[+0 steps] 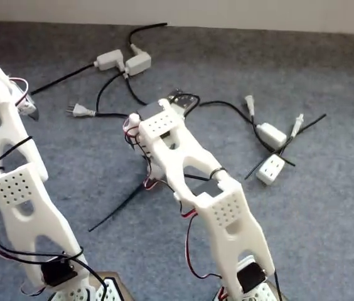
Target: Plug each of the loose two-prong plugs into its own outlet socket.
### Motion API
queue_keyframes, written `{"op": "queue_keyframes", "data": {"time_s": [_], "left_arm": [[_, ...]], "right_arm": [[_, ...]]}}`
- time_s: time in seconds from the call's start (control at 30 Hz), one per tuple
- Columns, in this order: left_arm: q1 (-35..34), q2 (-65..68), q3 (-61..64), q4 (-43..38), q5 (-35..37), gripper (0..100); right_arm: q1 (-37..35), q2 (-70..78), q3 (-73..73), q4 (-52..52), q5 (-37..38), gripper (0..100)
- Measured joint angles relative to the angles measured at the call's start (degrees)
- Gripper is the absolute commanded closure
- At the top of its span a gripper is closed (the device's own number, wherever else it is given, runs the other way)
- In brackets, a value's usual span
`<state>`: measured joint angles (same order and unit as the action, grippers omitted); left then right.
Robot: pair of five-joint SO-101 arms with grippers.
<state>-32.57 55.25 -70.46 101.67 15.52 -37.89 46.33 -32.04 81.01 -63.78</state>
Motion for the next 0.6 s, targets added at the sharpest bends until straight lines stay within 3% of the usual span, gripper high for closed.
{"op": "queue_keyframes", "data": {"time_s": [0.17, 0.47, 0.6], "left_arm": [[0.0, -0.26, 0.0, 0.0, 5.19, 82], [1.58, -11.34, 8.88, 0.0, 24.26, 82], [7.74, -15.3, 18.29, -0.09, 33.67, 82]], "right_arm": [[0.18, 3.25, -11.96, 8.09, 3.34, 66.3], [2.11, 3.52, -47.47, 17.67, 31.12, 66.3], [5.19, 3.69, -49.23, 17.67, 35.52, 66.3]]}}
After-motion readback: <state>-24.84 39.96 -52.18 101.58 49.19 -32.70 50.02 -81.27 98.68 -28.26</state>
